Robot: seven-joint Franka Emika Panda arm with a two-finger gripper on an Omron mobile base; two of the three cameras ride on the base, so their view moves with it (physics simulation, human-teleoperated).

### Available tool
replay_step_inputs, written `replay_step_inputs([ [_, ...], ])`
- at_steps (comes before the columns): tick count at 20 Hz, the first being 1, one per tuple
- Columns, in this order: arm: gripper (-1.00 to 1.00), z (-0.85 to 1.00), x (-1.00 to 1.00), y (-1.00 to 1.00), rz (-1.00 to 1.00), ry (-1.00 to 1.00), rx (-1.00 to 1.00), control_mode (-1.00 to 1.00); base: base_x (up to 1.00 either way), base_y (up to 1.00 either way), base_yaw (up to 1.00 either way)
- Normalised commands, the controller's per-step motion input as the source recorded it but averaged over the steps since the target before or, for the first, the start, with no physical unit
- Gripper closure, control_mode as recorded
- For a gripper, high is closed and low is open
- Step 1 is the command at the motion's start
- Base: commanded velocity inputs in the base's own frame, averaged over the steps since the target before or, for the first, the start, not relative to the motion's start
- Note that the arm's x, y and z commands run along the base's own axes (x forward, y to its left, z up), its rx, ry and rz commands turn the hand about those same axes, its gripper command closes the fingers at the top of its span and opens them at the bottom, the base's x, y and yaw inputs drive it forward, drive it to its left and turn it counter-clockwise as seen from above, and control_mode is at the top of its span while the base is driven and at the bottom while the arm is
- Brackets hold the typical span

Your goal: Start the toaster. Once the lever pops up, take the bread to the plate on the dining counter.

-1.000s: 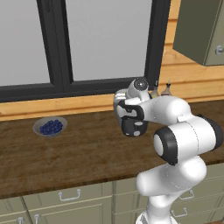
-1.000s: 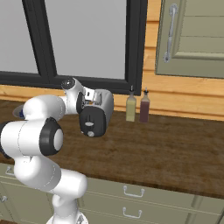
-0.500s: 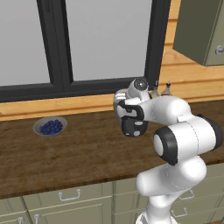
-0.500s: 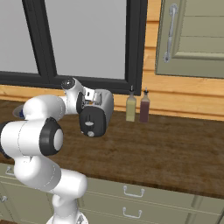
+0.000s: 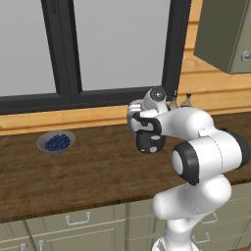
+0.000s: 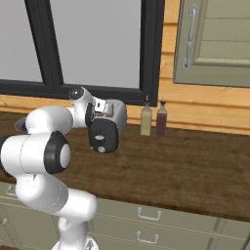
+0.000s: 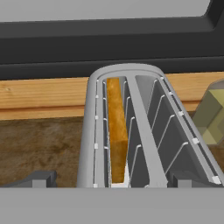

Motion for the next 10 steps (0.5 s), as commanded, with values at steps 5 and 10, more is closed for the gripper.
replay_step_inputs([
  [5,-1.00,0.00,0.00,0.00,0.00,0.00,0.00,-1.00,0.00,0.00,0.00],
  [10,-1.00,0.00,0.00,0.00,0.00,0.00,0.00,-1.00,0.00,0.00,0.00],
])
